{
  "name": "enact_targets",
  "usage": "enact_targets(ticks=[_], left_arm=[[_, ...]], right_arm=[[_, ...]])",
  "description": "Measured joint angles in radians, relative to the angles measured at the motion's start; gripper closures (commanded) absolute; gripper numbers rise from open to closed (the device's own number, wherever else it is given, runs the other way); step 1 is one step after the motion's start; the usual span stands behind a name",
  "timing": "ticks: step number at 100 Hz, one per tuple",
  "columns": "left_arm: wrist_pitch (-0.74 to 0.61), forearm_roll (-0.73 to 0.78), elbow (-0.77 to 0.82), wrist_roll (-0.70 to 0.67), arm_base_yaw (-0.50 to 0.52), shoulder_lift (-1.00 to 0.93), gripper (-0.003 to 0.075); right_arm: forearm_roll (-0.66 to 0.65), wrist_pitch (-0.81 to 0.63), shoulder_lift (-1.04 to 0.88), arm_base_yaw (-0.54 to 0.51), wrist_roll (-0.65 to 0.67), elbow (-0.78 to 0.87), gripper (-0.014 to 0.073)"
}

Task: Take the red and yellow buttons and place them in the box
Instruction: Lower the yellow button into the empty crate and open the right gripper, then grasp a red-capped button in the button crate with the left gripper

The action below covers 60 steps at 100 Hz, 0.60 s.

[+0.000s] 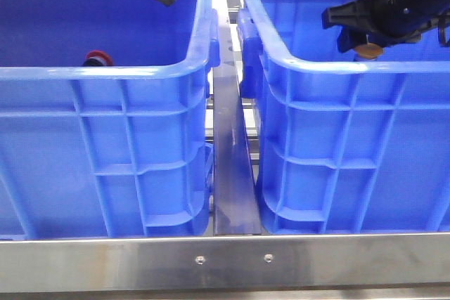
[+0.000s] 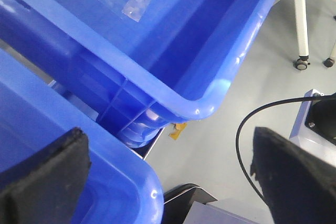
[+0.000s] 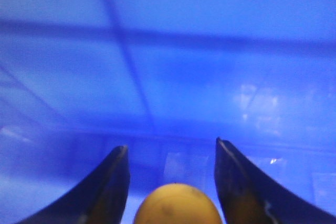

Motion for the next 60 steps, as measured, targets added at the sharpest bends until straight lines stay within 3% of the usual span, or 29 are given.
enact_targets(ticks=[25, 60], left_arm=[[-0.025, 0.023, 0.000, 0.000, 0.032, -0.042, 0.0134], [-0.107, 0.086, 0.000, -0.079, 0.297, -0.054, 0.0134]], right_arm=[[0.000, 0.024, -0.151, -0.015, -0.022, 0.041, 0.0188], [0.000, 0.223, -0.471, -0.026, -0.023, 0.190, 0.0188]])
